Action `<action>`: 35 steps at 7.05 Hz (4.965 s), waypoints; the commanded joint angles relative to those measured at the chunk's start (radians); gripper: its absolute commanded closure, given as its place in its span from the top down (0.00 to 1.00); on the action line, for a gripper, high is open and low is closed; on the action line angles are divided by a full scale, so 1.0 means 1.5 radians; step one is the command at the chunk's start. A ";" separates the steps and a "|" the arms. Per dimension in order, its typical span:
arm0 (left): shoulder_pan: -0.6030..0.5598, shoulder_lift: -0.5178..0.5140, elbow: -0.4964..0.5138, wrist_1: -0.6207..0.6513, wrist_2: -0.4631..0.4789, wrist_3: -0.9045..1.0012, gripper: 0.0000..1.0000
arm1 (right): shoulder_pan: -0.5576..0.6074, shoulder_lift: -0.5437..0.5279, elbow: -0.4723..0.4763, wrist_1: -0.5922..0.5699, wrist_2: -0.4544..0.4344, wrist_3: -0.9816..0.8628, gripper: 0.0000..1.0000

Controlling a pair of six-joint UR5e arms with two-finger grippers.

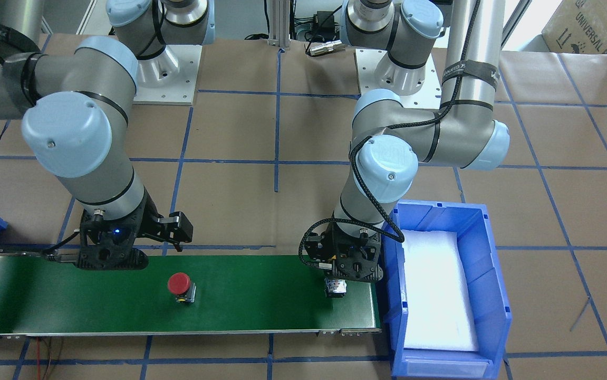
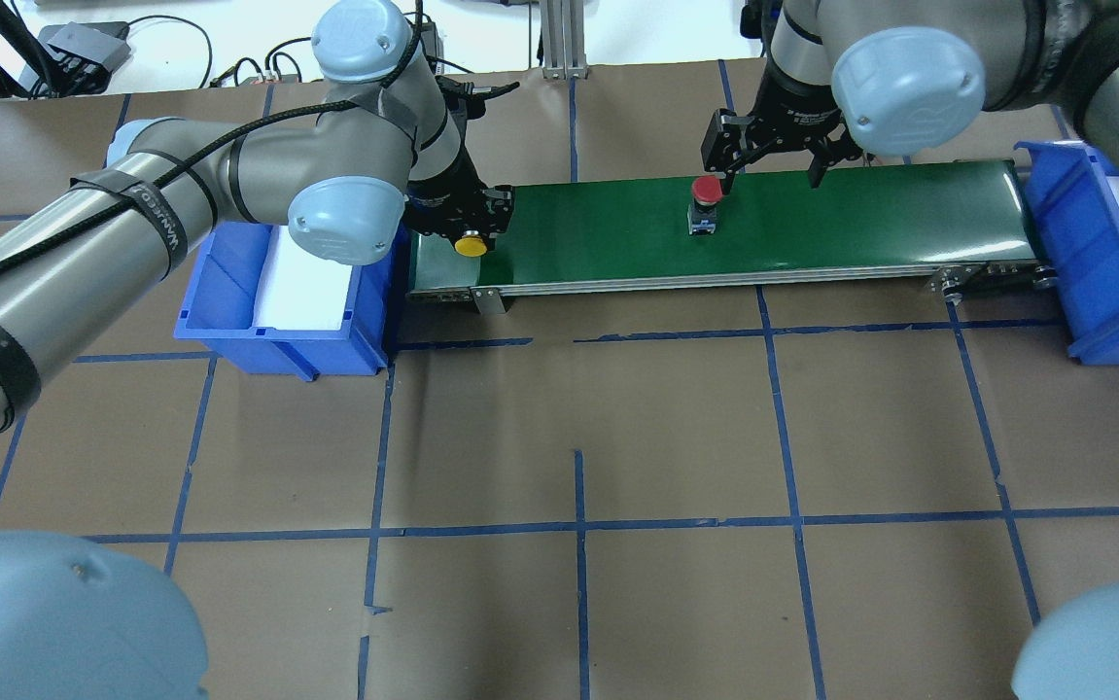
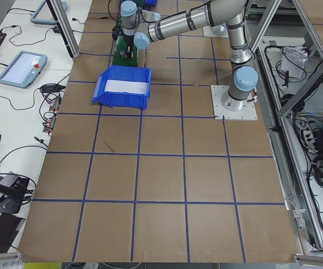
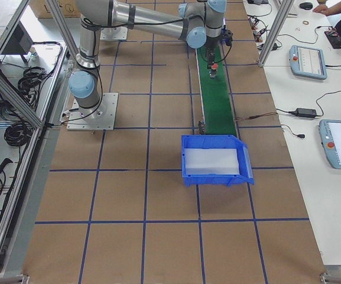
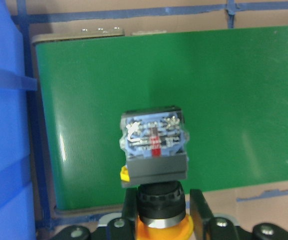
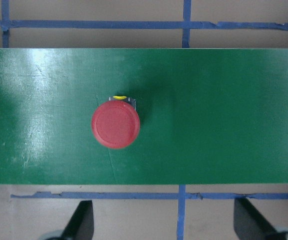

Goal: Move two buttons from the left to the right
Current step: 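Place the yellow button on the belt while the right gripper reaches the red button, then grasp the red button with the right gripper while the left gripper withdraws, then carry the red button into the far blue bin and release it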

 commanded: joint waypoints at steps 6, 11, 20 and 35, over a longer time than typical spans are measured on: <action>0.000 -0.016 -0.005 0.031 0.001 -0.037 0.97 | 0.001 0.096 -0.048 -0.068 0.000 0.004 1.00; 0.022 0.167 -0.040 -0.155 0.073 0.031 1.00 | -0.036 0.095 -0.049 -0.058 -0.012 -0.026 0.52; 0.092 0.344 -0.007 -0.440 0.026 0.083 1.00 | -0.237 -0.071 -0.068 0.119 -0.101 -0.302 0.12; 0.094 0.291 0.006 -0.403 0.100 0.059 1.00 | -0.463 0.098 0.033 -0.197 -0.133 -0.650 0.28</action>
